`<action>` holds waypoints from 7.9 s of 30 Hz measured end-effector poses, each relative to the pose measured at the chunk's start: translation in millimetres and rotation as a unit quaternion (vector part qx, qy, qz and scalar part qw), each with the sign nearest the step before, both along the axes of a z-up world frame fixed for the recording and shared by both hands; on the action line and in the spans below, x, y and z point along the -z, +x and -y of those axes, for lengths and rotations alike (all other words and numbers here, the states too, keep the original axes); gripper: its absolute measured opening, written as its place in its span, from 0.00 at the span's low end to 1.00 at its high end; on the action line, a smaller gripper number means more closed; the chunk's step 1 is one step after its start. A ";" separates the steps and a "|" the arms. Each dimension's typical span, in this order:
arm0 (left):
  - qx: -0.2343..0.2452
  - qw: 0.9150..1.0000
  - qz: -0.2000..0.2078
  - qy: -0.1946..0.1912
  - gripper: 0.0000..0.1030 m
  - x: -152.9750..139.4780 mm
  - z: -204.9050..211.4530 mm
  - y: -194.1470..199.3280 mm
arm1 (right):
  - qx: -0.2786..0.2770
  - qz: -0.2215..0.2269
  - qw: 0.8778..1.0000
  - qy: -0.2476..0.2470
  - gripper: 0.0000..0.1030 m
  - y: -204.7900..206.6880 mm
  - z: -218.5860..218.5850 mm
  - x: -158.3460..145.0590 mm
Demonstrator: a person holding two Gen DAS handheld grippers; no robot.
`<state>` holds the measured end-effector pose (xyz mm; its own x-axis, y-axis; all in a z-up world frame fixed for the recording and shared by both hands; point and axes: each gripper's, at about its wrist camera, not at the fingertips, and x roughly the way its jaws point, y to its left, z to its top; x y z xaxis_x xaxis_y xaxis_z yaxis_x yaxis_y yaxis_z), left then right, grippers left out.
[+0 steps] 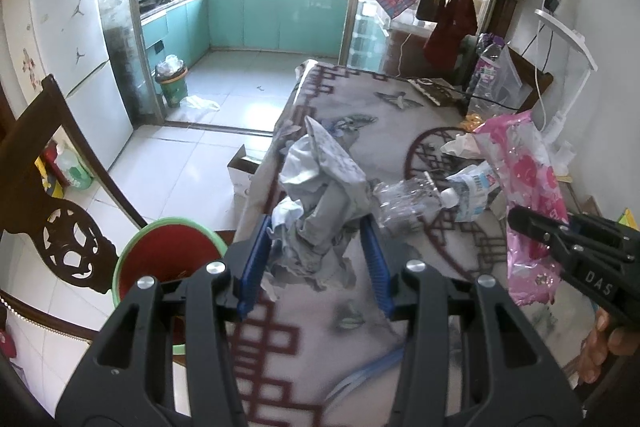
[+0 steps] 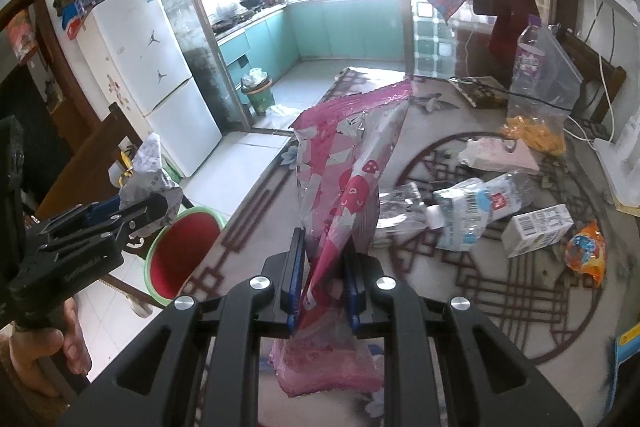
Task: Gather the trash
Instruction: 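Carry the crumpled foil and pink snack bag over the red bucket, then open both tools to drop the foil and snack bag into the bucket, then grasp a clear wrapper with the left tool while the right grasps a milk pouch, then carry the wrapper and milk pouch over the red bucket and open both tools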
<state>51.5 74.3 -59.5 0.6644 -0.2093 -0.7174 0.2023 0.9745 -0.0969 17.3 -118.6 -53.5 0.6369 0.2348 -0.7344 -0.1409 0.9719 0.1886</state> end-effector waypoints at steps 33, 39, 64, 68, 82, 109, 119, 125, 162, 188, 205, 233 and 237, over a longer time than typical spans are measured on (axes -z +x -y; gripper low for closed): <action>-0.030 0.999 -0.019 -0.001 0.42 16.3 -143.7 40.2 | -0.037 -0.010 0.999 -0.009 0.17 44.3 -148.8 7.4; -0.050 0.998 -0.032 0.000 0.42 26.5 -170.6 44.0 | -0.062 -0.015 0.998 -0.005 0.17 53.8 -183.2 12.5; -0.089 0.991 -0.101 -0.002 0.42 73.7 -226.7 77.9 | -0.150 -0.115 0.982 -0.001 0.18 95.7 -270.2 77.2; -0.087 0.990 -0.112 -0.006 0.42 82.3 -230.2 86.5 | -0.150 -0.142 0.978 0.006 0.19 107.4 -273.6 91.2; -0.083 0.988 -0.129 -0.010 0.42 98.4 -234.2 110.9 | -0.156 -0.169 0.973 0.002 0.20 121.8 -282.5 107.7; -0.051 0.995 -0.088 -0.007 0.70 59.9 -187.9 70.4 | -0.060 -0.102 0.992 0.031 0.61 67.3 -182.0 59.6; 0.024 0.997 -0.076 0.000 0.70 52.3 -69.1 51.3 | 0.040 -0.094 0.994 0.037 0.62 20.2 -51.7 55.7; 0.054 0.995 -0.088 0.014 0.70 57.2 8.2 25.7 | 0.113 -0.079 0.990 0.020 0.62 21.7 58.9 62.9; 0.259 0.943 -0.129 0.162 0.84 158.1 218.9 157.2 | 0.076 -0.151 0.971 0.167 0.17 60.6 188.0 127.0; 0.022 0.999 -0.038 -0.025 0.38 31.9 64.7 25.2 | -0.029 -0.001 0.997 0.065 0.17 55.3 72.2 12.5; -0.150 0.987 -0.027 -0.059 0.38 14.3 -73.1 -56.4 | -0.201 -0.017 0.978 0.047 0.17 44.1 -99.6 19.9; -0.039 0.992 -0.072 -0.099 0.24 51.5 -157.6 24.3 | -0.092 -0.027 0.995 0.009 0.16 42.4 -148.5 34.7; -0.053 0.991 -0.071 -0.099 0.24 49.9 -177.3 25.5 | -0.039 -0.009 0.999 -0.002 0.70 74.4 -149.1 59.1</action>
